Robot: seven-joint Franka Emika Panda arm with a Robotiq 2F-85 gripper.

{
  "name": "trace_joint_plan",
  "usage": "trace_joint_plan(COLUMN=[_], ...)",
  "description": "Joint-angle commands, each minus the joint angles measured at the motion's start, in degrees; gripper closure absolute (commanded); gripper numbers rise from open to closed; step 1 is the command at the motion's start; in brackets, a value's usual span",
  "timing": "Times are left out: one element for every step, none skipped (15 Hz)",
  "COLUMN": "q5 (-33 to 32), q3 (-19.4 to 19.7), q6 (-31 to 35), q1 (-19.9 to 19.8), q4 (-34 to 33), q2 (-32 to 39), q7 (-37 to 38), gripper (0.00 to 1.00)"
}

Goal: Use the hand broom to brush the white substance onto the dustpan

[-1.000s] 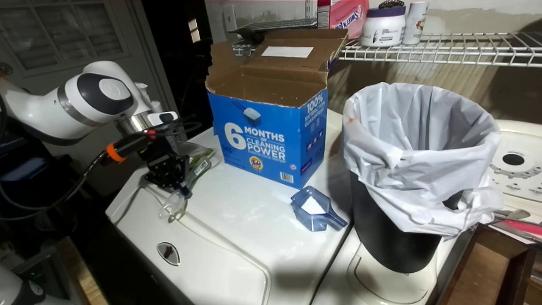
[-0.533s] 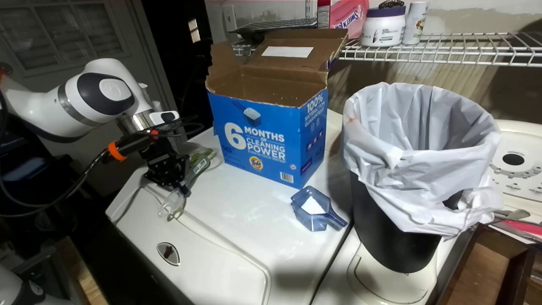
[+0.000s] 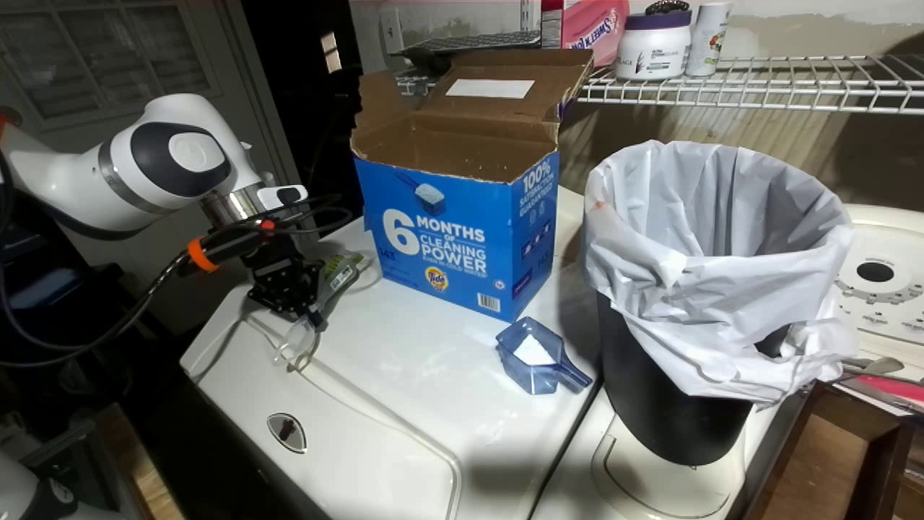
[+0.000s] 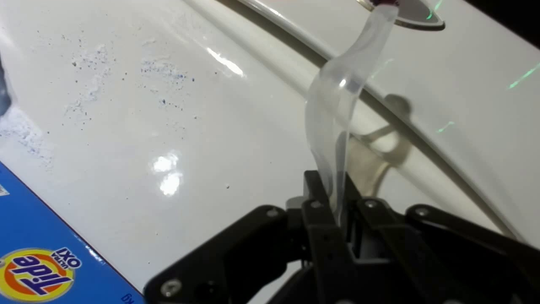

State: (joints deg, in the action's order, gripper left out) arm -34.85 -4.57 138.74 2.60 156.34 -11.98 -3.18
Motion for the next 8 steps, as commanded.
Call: trace_joint_plan(q5=[3.01,3.40,3.53,3.61,3.83,4.19,4.46,4.59], q3=[0.55,0.59,0.59,0.56,0.58,0.62,0.65,0.71], q6=[1.76,2.16,2.46,2.62,2.88,3.15,3.77,4.63], q1=[0.61,0.66,0.60,0.52,0.50,0.53,0.50,0.44], q4=[0.27,0.33,0.38,0.41,0.48,0.59,0.76,0.94], q2=[-1.33,-1.44,-1.70,-1.88,-2.16,-2.41,-2.81,-3.12], q7=[-3.00,-3.41,-3.51,-3.49,-3.53,-3.80,-3.82,-3.85], gripper=[0.97,0.97,0.97,0.97,0.97,0.97,0.97,0.97])
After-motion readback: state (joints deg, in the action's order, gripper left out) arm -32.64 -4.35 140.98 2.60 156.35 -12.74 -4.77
